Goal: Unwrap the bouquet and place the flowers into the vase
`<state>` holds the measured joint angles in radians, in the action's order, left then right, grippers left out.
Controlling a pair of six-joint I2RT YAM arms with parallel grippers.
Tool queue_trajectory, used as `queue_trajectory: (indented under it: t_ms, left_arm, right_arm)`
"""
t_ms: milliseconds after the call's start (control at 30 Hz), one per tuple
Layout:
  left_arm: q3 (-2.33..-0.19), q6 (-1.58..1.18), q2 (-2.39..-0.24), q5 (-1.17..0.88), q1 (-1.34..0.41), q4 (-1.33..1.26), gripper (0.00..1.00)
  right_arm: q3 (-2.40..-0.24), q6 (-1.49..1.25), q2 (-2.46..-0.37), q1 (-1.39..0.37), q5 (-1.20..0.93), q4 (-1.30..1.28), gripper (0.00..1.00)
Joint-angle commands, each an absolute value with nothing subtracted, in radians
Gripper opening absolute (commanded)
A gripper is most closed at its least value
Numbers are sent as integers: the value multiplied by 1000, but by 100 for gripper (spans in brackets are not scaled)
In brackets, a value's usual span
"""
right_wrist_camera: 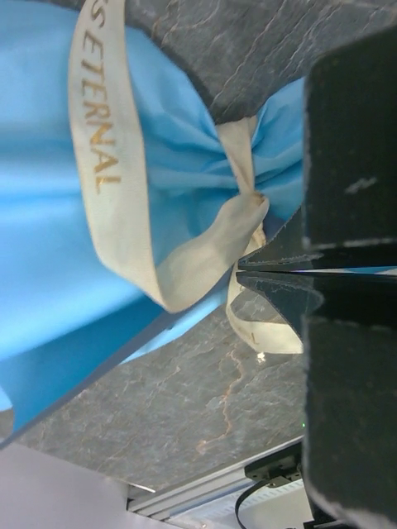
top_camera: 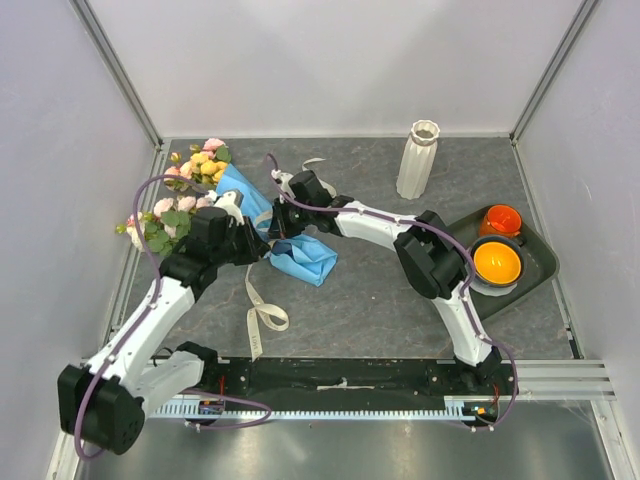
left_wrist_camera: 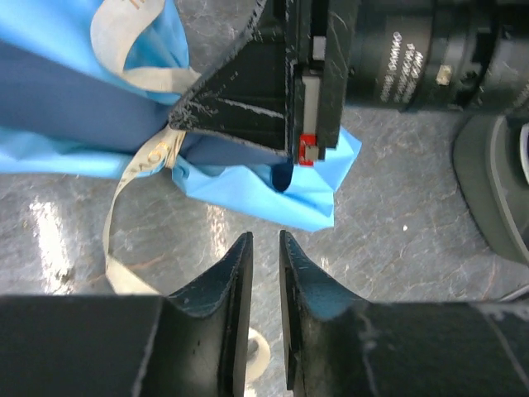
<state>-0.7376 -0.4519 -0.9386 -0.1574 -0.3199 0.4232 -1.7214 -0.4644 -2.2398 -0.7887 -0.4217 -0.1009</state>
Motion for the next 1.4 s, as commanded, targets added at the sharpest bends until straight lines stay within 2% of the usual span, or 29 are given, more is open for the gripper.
queue_trajectory:
  t_ms: [0, 100, 233, 333, 433, 533, 933, 1100, 1300, 1367]
  left_arm:
    - [-784, -518, -1057, -184, -314, 272, 25]
    - [-801, -525, -1156, -169, -313, 246, 18]
    - [-816, -549, -1244, -164, -310, 215, 17]
    - [-834, -560, -1307, -153, -311, 198, 24]
    - [-862, -554, -1353, -158, -310, 189, 25]
    - [-880, -532, -1399, -118, -311, 196, 16]
    - [-881, -491, -1451, -35, -336, 253, 11]
    - [-885, -482, -1476, -20, -342, 256, 15]
    - [-887, -471, -1477, 23, -365, 275, 14]
    - [-888, -465, -1479, 40, -371, 281, 18]
  right_arm:
    - [-1674, -450, -2173, -781, -362, -98, 1]
    - [-1563, -442, -2102, -781, -341, -51, 0]
    - [-1477, -451, -2080, -781, -353, -23, 0]
    - [-1433, -472, -2077, -782, -365, 17, 0]
    - [-1434, -482, -2085, -779, -382, 49, 0]
    - [-1445, -486, -2092, -779, -387, 55, 0]
    - [-1425, -512, -2103, -765, -433, 95, 0]
    - [-1416, -512, -2099, -761, -437, 101, 0]
    - [-1399, -514, -2095, -750, -440, 109, 0]
    - [-1397, -517, -2097, -750, -443, 113, 0]
